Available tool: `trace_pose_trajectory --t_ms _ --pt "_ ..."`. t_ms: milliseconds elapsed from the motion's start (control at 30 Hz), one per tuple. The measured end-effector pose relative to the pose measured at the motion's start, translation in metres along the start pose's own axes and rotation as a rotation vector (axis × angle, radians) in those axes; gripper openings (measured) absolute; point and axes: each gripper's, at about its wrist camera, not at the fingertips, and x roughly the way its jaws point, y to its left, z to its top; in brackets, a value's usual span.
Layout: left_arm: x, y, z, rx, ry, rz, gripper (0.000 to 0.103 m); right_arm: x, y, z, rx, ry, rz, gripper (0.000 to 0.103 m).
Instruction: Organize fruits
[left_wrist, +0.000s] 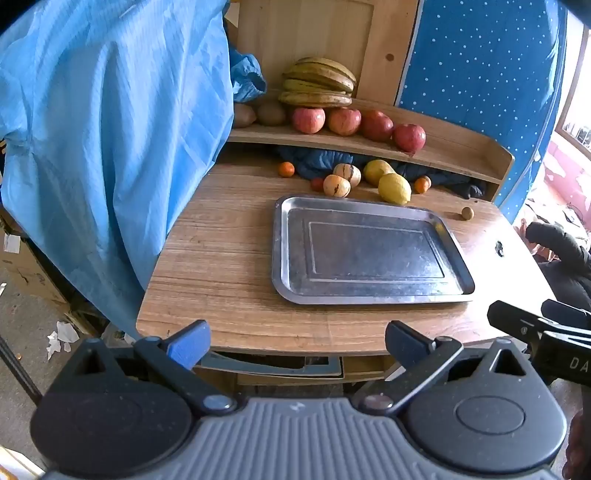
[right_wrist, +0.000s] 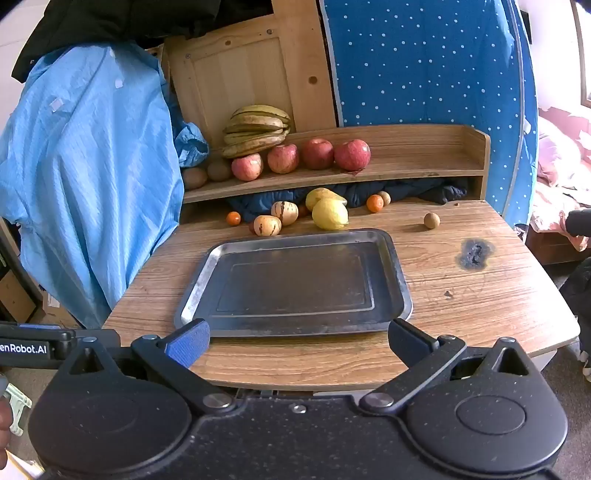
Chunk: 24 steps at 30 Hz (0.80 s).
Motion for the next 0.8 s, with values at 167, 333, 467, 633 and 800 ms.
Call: trace_pose_trajectory --t_ms 167,333,467,633,800 --pt "-0.0007 -0.0009 0.0001 0.001 0.001 -0.004 0.102 -0.0001 -0.0003 -0.0003 0.001 -0.004 0.001 0.102" --pt "-0.0004 -0.0002 -0.0001 -0.002 0.002 -0.006 0.102 0.0003 -0.0008 -0.0004 0.002 -0.002 0.001 0.102" --pt "0.0 0.0002 0.0001 -0.003 0.002 -0.005 0.102 0.001 -0.0013 -0.0004 0.002 -0.002 0.003 0.103" --pt "-0.0004 0.0002 0.0003 -0.004 0.0 -0.007 0.102 0.0018 -0.0019 -0.0001 0.001 -0.001 0.003 0.102" --pt "0.0025 0.0046 0.0003 0.0 0.005 -0.011 0.103 0.0019 -0.0047 0.0035 0.002 0.003 0.001 0.103"
